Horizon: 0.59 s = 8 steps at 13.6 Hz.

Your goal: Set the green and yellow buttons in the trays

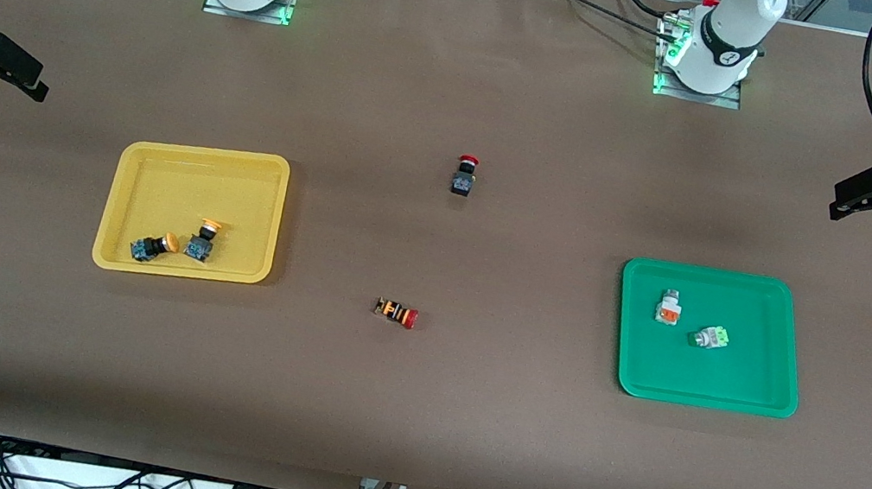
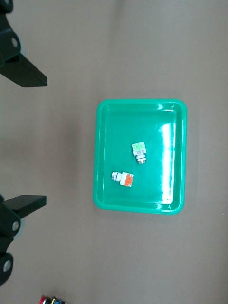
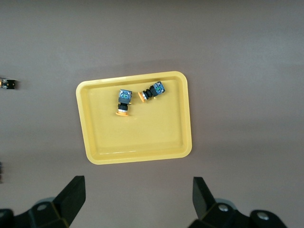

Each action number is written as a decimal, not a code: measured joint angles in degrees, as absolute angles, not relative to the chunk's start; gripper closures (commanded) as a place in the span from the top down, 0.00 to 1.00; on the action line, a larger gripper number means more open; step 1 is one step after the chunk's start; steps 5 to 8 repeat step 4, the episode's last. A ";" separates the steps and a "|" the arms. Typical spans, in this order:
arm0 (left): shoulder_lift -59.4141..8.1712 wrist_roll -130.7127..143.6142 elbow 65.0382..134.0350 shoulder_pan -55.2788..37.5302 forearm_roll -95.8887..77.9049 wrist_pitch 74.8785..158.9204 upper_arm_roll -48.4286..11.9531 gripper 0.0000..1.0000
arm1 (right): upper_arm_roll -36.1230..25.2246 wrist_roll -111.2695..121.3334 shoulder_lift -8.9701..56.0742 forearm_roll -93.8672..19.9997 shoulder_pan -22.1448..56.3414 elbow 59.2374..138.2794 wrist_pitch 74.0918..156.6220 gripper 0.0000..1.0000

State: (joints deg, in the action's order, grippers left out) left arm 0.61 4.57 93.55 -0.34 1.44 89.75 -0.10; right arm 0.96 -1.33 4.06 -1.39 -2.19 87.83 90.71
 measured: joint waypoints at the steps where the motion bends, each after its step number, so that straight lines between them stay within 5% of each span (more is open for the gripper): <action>1: 0.61 4.57 93.50 -0.35 1.44 89.74 -0.10 1.00 | 0.97 -1.33 4.58 -1.38 -2.19 87.83 90.84 1.00; 8: 0.62 4.57 93.42 -0.37 1.44 89.70 -0.17 1.00 | 0.97 -1.33 5.51 -1.38 -2.19 87.84 91.29 1.00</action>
